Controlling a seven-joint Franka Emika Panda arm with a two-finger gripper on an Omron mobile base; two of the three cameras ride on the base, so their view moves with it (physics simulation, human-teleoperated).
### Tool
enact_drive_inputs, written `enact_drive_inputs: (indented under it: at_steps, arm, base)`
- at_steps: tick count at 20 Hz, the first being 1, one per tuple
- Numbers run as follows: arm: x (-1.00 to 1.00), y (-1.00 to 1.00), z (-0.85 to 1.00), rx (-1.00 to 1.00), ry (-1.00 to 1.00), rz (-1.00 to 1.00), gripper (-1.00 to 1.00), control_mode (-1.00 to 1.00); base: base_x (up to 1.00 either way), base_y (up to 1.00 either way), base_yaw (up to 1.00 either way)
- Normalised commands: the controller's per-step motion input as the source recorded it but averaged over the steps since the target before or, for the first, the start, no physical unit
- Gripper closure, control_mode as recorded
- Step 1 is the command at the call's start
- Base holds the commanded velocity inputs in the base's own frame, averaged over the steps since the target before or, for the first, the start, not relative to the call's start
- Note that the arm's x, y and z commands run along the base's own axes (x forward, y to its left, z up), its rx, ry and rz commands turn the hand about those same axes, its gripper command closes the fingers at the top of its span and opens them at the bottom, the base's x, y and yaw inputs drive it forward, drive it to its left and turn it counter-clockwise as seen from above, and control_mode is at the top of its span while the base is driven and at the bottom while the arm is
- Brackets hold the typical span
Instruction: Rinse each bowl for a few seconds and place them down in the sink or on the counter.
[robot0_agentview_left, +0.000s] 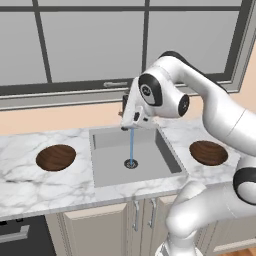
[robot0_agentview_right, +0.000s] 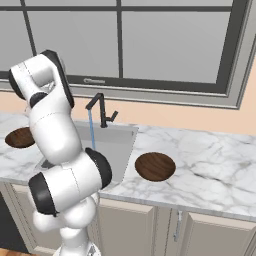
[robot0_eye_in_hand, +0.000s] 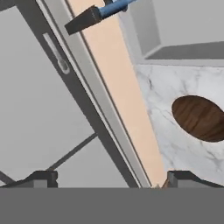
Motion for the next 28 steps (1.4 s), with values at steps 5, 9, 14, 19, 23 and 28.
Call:
enact_drive_inputs:
  at_steps: [5, 9, 14, 19, 23, 28]
  arm:
    - [-0.32, 0.28, 0.56, -0.4, 0.05, 0.2, -1.0, -1.0]
    - [-0.34, 0.08, 0.27, -0.49, 0.09, 0.19, -1.0, -1.0]
    - [-0.29, 0.03, 0.06, -0.5, 0.16, 0.16, -1.0, -1.0]
    - [-0.2, 0.04, 0.12, -0.48, 0.2, 0.1, -1.0, -1.0]
    - [-0.11, 0.13, 0.3, -0.4, 0.24, 0.05, -1.0, -1.0]
    - [0.0, 0.3, 0.42, -0.37, 0.24, 0.05, -1.0, -1.0]
  base:
    - [0.0, 0.0, 0.0]
    - [0.0, 0.0, 0.0]
    - [0.0, 0.0, 0.0]
    - [0.0, 0.0, 0.0]
    - [0.0, 0.0, 0.0]
    - [0.0, 0.0, 0.0]
